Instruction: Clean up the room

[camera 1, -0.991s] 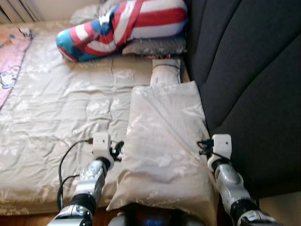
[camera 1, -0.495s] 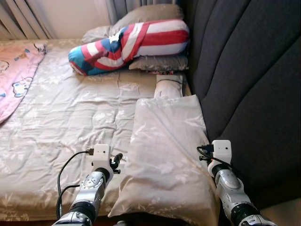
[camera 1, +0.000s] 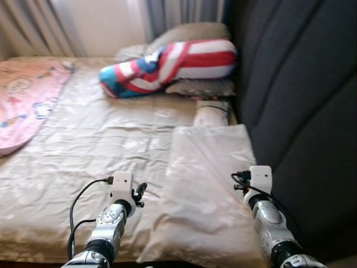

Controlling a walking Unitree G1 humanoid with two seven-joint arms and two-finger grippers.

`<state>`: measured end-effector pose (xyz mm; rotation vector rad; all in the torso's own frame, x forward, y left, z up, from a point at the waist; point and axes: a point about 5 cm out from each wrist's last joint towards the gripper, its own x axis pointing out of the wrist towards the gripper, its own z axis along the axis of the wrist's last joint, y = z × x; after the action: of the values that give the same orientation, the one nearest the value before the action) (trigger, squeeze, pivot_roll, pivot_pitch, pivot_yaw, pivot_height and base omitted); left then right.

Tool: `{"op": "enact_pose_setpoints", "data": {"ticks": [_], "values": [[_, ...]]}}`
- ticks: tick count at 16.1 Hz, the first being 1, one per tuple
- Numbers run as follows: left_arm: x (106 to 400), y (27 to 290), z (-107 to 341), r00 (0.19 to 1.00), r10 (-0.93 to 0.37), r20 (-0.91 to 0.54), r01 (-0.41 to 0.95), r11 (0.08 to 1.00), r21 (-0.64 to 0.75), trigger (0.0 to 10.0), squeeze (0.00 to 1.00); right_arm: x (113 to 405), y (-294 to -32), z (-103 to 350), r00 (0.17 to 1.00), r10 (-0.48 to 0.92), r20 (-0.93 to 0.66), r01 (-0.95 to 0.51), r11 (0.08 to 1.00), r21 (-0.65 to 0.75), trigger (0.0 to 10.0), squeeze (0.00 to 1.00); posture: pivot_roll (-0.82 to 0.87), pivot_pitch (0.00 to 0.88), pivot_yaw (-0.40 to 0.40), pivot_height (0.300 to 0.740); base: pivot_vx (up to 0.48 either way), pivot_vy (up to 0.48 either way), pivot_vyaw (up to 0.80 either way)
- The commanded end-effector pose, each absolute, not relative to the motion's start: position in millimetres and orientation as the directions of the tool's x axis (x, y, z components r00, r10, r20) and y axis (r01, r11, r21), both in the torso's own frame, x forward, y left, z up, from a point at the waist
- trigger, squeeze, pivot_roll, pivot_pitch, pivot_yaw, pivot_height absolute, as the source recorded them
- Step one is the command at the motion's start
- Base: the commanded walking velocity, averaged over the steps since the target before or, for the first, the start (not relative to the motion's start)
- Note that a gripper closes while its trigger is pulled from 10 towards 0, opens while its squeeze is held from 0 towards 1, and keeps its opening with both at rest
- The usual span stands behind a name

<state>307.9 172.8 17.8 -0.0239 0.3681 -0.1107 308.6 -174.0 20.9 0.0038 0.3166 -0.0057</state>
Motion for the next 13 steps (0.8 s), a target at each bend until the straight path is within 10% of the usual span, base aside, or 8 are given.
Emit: {"op": "enact_pose_setpoints", "data": {"ticks": [1, 13], "values": [[306.8, 175.0, 16.5, 0.923, -0.114, -0.368, 0.113, 0.993, -0.023, 10.0, 0.00, 309.1, -171.9, 20.6, 0.949, 0.001, -0.316, -0.002, 1.000, -0.003, 10.0, 0.00, -0.03, 0.045, 0.013, 0.740, 0.000, 0.270, 0.00], [310.5, 176.4, 20.6, 0.928, -0.107, -0.357, 0.105, 0.994, -0.027, 10.0, 0.00, 310.0, -175.0, 22.6, 0.952, 0.008, -0.306, -0.004, 1.000, 0.012, 10.0, 0.00, -0.02, 0.095, 0.017, 0.740, 0.000, 0.277, 0.25]]}}
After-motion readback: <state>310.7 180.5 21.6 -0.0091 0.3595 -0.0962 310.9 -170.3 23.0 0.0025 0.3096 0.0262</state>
